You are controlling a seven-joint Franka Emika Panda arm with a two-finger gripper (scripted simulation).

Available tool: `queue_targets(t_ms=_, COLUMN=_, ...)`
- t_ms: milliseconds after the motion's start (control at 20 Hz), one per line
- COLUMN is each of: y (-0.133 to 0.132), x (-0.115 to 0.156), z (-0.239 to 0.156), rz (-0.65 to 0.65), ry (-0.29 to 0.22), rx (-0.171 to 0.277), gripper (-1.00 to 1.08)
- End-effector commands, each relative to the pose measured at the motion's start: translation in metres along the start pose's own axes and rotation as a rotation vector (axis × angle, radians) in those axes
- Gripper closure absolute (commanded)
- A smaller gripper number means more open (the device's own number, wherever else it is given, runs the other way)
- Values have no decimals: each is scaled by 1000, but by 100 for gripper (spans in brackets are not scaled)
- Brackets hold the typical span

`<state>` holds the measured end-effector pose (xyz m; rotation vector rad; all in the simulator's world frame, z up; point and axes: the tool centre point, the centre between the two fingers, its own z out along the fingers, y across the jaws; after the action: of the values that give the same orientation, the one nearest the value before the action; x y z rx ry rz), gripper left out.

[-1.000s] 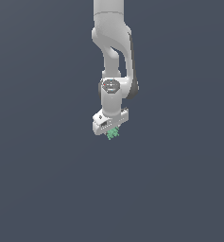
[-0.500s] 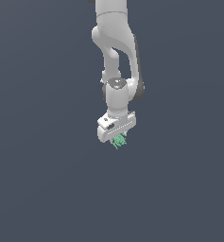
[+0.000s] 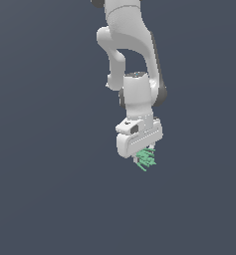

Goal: Pick up the object and move it to a goal position.

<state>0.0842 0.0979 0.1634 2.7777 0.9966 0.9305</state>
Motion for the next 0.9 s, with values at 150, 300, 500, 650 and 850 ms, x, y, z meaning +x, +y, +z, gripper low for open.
queue_targets(t_ms=150, y=8, x=83, z=-32, rz=-50, ry=215, rx=-80, gripper=108)
queue_targets(t_ms=300, y=9, x=125, z=-56, rz=-78, ry=330, rx=-122, gripper=108)
queue_targets(t_ms=500, y=7, x=173, z=-94, rz=-114, ry=475, rx=-175, gripper=108)
queue_targets(t_ms=650, y=4, x=199, z=-121, rz=-137, ry=565, rx=-208, gripper=108)
queue_targets(t_ms=850, y=-1, x=224, z=-150, rz=-160, ry=656, rx=-242, gripper=108)
